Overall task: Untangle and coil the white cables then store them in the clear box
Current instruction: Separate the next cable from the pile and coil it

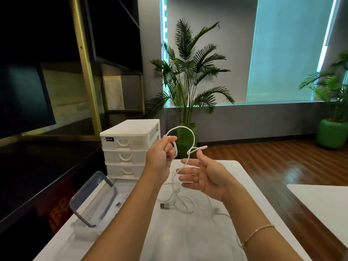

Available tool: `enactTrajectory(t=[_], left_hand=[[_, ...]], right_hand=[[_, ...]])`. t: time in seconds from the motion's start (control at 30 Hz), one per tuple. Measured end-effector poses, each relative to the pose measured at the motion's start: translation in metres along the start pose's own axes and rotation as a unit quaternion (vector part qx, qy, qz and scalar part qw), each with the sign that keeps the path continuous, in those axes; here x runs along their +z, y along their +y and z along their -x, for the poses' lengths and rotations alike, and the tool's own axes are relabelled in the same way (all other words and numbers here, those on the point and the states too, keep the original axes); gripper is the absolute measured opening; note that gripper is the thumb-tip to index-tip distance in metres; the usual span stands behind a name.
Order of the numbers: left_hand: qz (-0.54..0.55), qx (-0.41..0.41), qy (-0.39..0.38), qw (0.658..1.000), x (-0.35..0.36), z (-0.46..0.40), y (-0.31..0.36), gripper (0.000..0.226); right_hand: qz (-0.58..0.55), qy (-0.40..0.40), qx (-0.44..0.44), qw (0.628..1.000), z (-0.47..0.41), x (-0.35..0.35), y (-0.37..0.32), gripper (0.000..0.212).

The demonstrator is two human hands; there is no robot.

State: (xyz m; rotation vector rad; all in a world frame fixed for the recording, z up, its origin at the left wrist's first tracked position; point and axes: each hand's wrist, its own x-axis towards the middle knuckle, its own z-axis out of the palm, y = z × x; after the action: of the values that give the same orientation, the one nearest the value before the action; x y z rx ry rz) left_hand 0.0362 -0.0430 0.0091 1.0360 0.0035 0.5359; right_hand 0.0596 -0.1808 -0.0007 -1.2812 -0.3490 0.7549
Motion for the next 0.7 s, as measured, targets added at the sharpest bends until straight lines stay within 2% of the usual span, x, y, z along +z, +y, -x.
enactTrajectory(t=[0.07,0.17,0.33,0.47,0.6,0.7], left_hand=[[-0.036,0.0,0.037,0.999,-0.001,0.002,-0.002,0.032],[-0.06,-0.012,0.084,0.995,-0.003,0.004,-0.004,0.031],[0.01,-0.009,0.196,0.981,-0.021,0.0,0.015,0.026],[0.08,0.01,0.263,0.961,-0.036,-0.005,0.039,0.019],[0.085,0.025,0.307,0.948,-0.037,-0.006,0.055,0.015],[0.093,0.04,0.329,0.939,-0.039,-0.007,0.069,0.018]], right_hand=[[0.033,0.015,-0.031,0.999,0.001,0.007,-0.003,0.035],[0.022,0.061,-0.061,0.996,0.0,0.014,-0.011,0.016],[-0.076,0.133,-0.136,0.979,-0.007,-0.009,-0.044,0.023],[-0.033,0.247,-0.204,0.947,0.004,-0.029,-0.079,0.027],[0.031,0.347,-0.219,0.911,-0.005,-0.039,-0.101,0.029],[0.115,0.428,-0.228,0.867,-0.015,-0.049,-0.112,0.033]])
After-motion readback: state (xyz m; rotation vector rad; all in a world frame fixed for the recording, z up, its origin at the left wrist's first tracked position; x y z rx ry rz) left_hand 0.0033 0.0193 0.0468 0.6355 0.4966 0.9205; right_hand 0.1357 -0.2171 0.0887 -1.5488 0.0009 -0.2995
